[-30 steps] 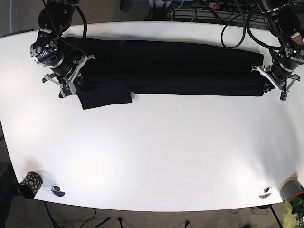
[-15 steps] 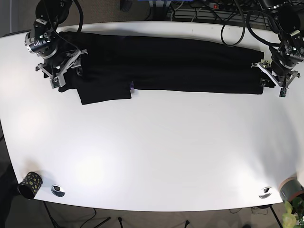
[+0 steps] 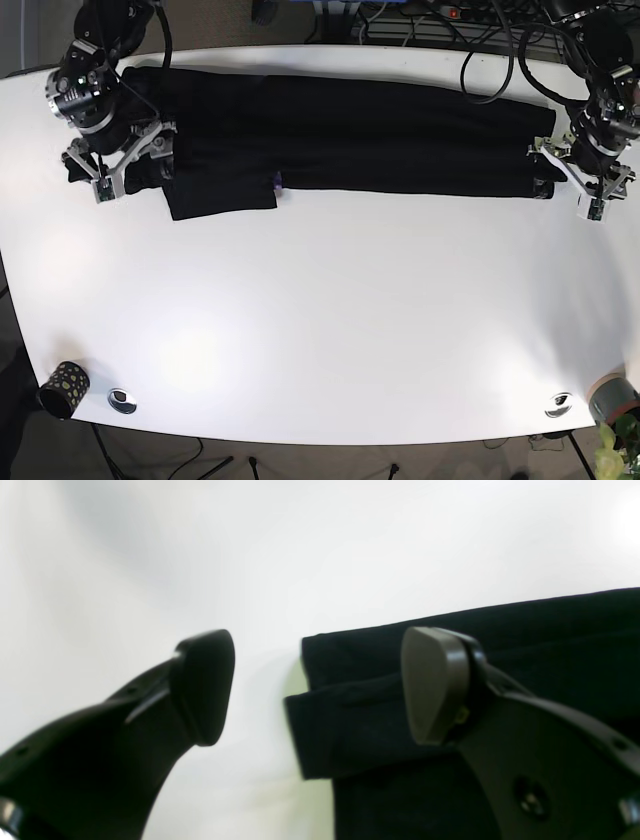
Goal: Fold the T-shirt properly
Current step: 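Release the hem and regrasp the folded edge with both grippers, then fold the strip over again toward the collar with both grippers, then grip both ends of the black strip with both grippers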
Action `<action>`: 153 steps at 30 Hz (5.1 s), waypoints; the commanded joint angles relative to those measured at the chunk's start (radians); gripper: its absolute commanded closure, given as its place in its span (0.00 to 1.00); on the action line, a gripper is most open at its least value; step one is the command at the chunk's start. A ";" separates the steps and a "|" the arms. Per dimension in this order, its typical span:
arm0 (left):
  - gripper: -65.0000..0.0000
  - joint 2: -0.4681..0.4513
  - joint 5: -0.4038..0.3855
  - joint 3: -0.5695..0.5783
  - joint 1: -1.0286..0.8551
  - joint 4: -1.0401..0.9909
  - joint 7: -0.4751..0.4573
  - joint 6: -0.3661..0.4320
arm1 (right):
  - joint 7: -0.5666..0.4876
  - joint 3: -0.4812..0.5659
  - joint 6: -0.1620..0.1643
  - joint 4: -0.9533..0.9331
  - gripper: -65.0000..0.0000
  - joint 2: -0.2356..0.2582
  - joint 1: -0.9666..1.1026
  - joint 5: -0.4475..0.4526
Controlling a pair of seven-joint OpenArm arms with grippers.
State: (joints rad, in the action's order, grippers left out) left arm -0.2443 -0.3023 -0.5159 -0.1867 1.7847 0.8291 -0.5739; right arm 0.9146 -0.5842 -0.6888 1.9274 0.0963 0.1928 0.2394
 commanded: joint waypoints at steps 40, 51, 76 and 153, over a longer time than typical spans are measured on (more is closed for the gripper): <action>0.31 0.089 0.144 0.046 -0.006 -0.090 -0.029 -0.002 | -0.065 0.100 -0.009 -0.543 0.69 0.053 -0.280 0.022; 0.31 0.087 0.144 0.066 -0.003 -0.171 -0.031 -0.002 | -0.064 0.096 -0.009 -0.349 1.00 0.052 -0.220 0.031; 0.31 0.079 0.144 0.066 -0.001 -0.173 -0.031 -0.002 | 0.100 -0.033 -0.009 -0.059 1.00 -0.027 0.037 0.031; 0.29 0.061 -0.200 -0.163 0.177 -0.133 0.226 -0.124 | 0.128 -0.010 -0.009 -0.441 0.22 0.061 -0.206 0.168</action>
State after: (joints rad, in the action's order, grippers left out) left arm -0.1764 -0.4629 -0.6662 -0.0162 1.6596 1.0695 -0.6971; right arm 1.0470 -0.5919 -0.6998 1.4780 0.1440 -0.0029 0.4042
